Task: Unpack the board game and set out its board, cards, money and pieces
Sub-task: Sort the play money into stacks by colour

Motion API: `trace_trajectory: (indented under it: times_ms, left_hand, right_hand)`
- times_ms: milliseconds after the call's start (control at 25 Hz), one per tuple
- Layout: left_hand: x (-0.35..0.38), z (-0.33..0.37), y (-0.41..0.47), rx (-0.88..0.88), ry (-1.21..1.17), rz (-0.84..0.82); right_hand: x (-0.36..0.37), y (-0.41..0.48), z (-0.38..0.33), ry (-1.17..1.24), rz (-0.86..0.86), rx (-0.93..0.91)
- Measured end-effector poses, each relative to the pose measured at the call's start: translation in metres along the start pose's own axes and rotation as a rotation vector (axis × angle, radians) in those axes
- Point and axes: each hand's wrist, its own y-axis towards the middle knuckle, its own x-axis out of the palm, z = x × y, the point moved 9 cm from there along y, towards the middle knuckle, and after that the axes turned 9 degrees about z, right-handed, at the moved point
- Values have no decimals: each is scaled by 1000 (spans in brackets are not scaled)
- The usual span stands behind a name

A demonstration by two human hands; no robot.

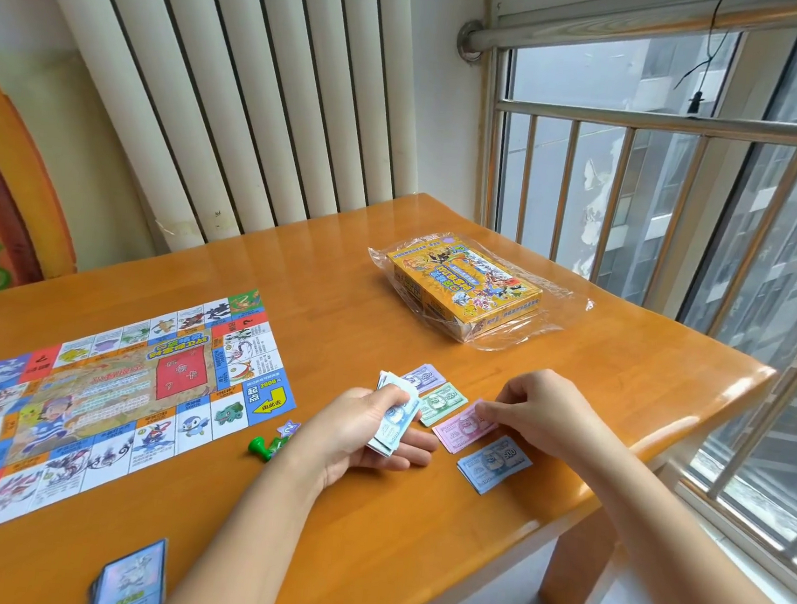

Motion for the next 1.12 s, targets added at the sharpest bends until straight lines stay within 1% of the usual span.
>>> trace_trajectory:
  times_ms: [400, 600, 760, 840, 920, 1040, 1120]
  left_hand:
    - [3, -2, -2, -24, -45, -3]
    - [3, -3, -2, -42, -57, 0]
    - [2, -3, 0, -44, -64, 0]
    - [-1, -2, 1, -32, -72, 31]
    - [-6, -2, 2, -31, -120, 61]
    - [-7, -2, 4, -61, -242, 58]
    - [-4, -1, 3, -81, -337, 21]
  right_hand:
    - [4, 5, 0, -44, 17, -31]
    - [5, 8, -11, 86, -110, -205]
    - [10, 10, -15, 18, -166, -276]
    - [13, 10, -17, -8, -179, -299]
    - [13, 10, -18, -9, -191, -316]
    - [15, 10, -16, -19, -204, -324]
    - [8, 12, -17, 101, -115, -306]
